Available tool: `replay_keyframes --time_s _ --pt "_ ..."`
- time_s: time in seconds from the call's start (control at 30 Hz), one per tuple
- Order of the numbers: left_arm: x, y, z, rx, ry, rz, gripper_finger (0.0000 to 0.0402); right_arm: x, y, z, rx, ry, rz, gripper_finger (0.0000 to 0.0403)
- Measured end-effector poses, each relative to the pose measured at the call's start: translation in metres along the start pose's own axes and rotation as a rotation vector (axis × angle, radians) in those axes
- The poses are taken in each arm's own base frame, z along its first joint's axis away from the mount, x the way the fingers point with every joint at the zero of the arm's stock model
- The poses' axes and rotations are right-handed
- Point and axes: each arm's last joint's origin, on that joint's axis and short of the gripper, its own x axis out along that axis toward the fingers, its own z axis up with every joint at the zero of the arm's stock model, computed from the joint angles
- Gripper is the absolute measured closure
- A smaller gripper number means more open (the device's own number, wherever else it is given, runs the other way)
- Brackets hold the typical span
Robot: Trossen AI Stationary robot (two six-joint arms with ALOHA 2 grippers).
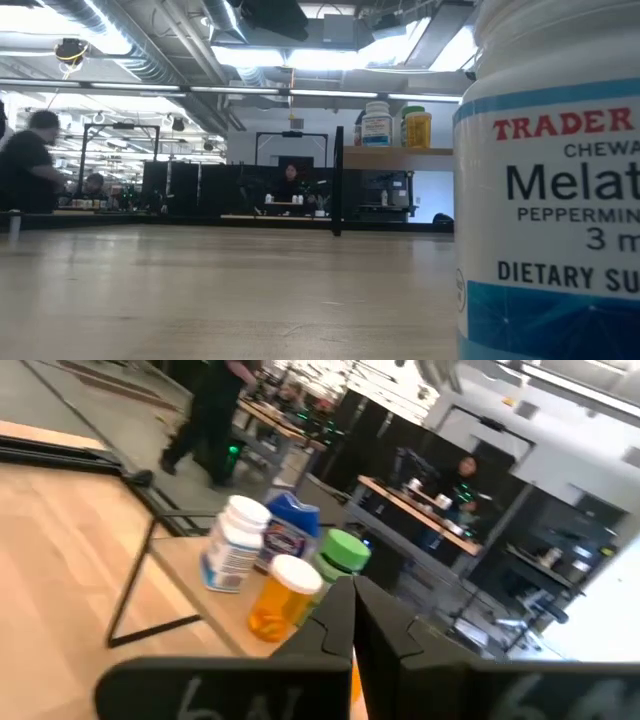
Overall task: Pick and place medicine bottles onto shelf by color
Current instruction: Put the pink medicine bottle on the shelf
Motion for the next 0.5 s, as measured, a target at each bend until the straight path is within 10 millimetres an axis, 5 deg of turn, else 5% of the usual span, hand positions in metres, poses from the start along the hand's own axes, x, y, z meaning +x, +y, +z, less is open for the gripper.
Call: replay_keyframes --time_s 0.13,0.27,0.37,0.5 --pt "0.000 0.000 0.000 0.000 0.000 0.000 0.0208 -0.009 0.004 0.000 0.025 -0.059 0.121 0.0399" --pt "0.000 0.000 0.000 0.000 0.000 0.001 0.0208 -0.018 0.016 -0.008 0.086 -0.144 0.487 0.0400" --pt "0.000 0.000 0.000 -0.001 0.001 0.001 0.0208 -0.021 0.024 -0.025 0.119 -0.051 0.673 0.0400" --pt "0.000 0.000 0.000 -0.001 0.001 0.001 0.0208 -0.019 0.019 -0.042 0.184 0.130 0.671 0.0401"
